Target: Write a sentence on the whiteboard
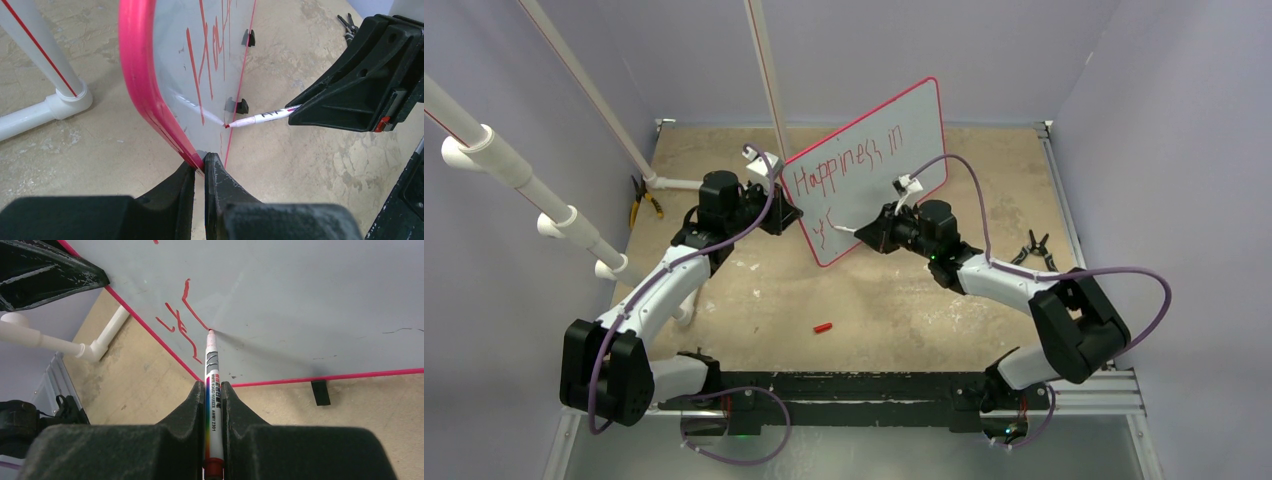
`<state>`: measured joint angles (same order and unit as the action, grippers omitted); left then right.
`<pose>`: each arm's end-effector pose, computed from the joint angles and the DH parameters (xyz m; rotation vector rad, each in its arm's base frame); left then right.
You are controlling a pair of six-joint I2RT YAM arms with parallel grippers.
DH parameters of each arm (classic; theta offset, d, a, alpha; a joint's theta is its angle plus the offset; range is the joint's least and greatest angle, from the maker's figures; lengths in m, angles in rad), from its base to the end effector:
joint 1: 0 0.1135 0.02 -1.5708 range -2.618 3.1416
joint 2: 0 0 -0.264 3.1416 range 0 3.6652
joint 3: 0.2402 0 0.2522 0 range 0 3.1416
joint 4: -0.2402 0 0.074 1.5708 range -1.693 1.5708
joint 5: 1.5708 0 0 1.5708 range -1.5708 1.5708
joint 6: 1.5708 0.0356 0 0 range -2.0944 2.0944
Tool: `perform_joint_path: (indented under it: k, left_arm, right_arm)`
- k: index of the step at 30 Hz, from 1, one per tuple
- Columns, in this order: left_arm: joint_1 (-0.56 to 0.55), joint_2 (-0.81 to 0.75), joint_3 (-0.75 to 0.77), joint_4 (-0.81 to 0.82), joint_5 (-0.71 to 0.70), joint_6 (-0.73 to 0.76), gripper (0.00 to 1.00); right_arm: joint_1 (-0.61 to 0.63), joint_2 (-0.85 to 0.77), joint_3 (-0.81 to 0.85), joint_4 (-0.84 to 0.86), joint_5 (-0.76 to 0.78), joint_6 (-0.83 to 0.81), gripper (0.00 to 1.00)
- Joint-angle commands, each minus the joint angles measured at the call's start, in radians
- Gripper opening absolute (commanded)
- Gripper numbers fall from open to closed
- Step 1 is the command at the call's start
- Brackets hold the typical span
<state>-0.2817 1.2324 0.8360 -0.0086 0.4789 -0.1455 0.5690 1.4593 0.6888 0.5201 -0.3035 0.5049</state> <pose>0.2630 -0.0932 0.2817 0.4523 1.9519 -0.7485 0.2578 0.1775 0.2215 -0.2897 1.9138 1.0159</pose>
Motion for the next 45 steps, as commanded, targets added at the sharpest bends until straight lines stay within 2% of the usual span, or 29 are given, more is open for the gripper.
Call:
perform_joint_path:
  k: [1, 10, 24, 36, 45]
  left_arm:
    - [-0.017, 0.006, 0.007, -0.023, 0.023, 0.035, 0.0]
    - [-0.017, 0.006, 0.008, -0.023, 0.023, 0.037, 0.0]
    - [-0.017, 0.01, 0.009, -0.022, 0.024, 0.035, 0.0]
    - [-0.017, 0.012, 0.009, -0.022, 0.026, 0.035, 0.0]
    - [-0.017, 0.009, 0.009, -0.021, 0.024, 0.034, 0.0]
  right_arm:
    - [-0.003, -0.031, 0.036, -0.005, 0.08, -0.016, 0.0]
    - [-0.017, -0.061, 0.085, -0.025, 0.101, -0.031, 0.0]
    - [-0.015, -0.018, 0.101, 0.06, -0.011, -0.039, 0.0]
    - [-0.008, 0.008, 0.101, 0.053, -0.048, -0.044, 0.0]
    - [-0.011, -0.07, 0.084, -0.004, -0.005, -0.056, 0.0]
